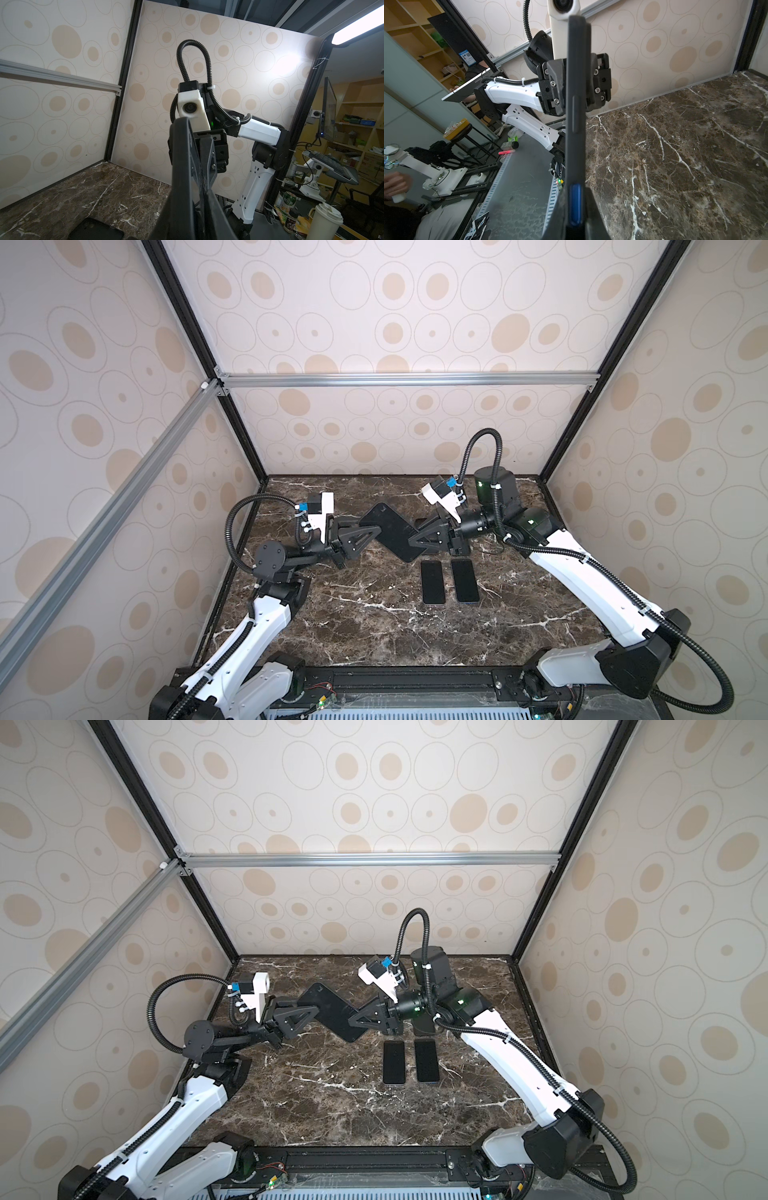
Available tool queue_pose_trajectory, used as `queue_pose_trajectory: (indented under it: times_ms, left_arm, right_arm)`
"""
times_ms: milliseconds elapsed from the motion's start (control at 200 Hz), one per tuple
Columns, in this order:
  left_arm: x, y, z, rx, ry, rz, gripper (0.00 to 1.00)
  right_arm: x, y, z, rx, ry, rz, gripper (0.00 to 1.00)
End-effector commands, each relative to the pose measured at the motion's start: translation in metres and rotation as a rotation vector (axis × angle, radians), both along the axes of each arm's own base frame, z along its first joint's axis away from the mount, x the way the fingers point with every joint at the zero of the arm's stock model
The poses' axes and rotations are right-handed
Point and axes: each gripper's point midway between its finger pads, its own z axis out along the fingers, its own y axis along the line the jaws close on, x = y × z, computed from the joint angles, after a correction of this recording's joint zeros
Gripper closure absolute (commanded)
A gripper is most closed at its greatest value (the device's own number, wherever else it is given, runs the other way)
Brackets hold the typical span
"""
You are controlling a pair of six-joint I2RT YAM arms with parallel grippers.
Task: Take the phone out of the phone case
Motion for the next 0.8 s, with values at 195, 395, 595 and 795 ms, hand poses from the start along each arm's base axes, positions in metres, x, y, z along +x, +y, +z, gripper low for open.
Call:
queue_pose_trajectory:
  times_ms: [195,395,595,795]
  left_arm:
    - [-0.012,-0.002,0.016,-0.007,-0.058,-0.045,0.93]
    - [-0.012,-0.001,0.018,-0.018,-0.062,-0.034,1.0]
    - [-0.012,0.013,0.036,-0.142,-0.058,0.032,1.0]
    - [-0.004,0.038,0.051,-0.335,-0.007,0.137,1.0]
  right_arm:
    - [-0.004,0.001,0.007,0.007,-0.042,0.039,1.0]
    - [-0.004,0.0,0.011,0.011,-0.057,0.029,1.0]
    - [0.01,0.002,0.032,0.14,-0.082,-0.085,0.56]
    - [0.04,-0.005,0.079,0.459,-0.044,-0.308,0.47]
